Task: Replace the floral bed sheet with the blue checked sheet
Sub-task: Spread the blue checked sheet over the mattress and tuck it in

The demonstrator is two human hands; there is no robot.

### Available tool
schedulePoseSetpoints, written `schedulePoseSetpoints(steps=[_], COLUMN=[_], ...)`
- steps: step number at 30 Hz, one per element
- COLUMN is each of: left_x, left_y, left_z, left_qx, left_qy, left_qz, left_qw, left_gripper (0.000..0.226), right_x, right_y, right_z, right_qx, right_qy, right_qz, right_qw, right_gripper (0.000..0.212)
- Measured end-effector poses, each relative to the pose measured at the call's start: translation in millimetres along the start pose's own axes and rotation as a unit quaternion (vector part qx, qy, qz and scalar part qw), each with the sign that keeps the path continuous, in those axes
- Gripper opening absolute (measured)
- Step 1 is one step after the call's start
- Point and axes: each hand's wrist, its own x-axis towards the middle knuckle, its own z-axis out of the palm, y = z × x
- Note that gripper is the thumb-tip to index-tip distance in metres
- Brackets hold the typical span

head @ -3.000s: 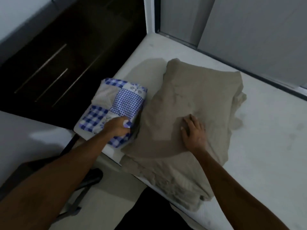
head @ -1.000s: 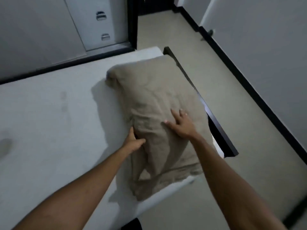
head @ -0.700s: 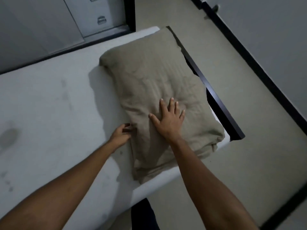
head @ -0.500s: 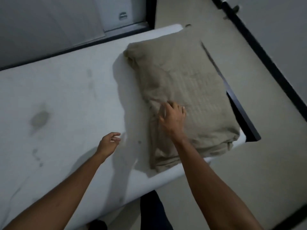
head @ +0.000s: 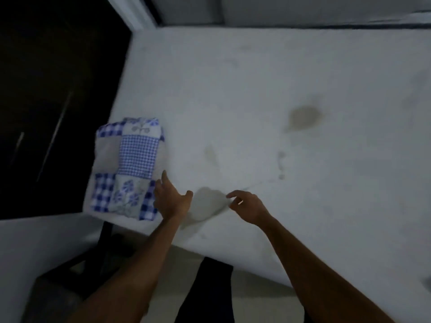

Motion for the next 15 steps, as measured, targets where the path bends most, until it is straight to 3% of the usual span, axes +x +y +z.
schedulePoseSetpoints(steps=[5, 8, 11, 13, 15], left_x=[90, 119, 143, 158, 169], left_y=[-91, -114, -118, -125, -129], left_z=[-18, -8, 2, -4, -16], left_qx=[0.07, 0.103, 0.111, 0.057, -0.018], left_qy=[-0.117, -0.133, -0.08, -0.05, -0.05], left_qz=[-0.014, 0.003, 0.021, 0.078, 0.128], left_qw=[0.991, 0.986, 0.99, 0.994, 0.99], left_gripper=[0.13, 0.137, 0.121, 0.097, 0.074], right_x=[95, 139, 172, 187, 195], right_y=[-100, -152, -182, -196, -209], right_z=[98, 136, 160, 170, 174], right_qx=[0.093, 0.144, 0.217, 0.247, 0.258], right_qy=[-0.027, -0.054, -0.071, -0.055, -0.036], right_qz=[0.022, 0.072, 0.046, 0.024, 0.053], right_qw=[0.995, 0.986, 0.972, 0.967, 0.964], right_gripper=[0.044, 0.052, 0.049, 0.042, 0.033])
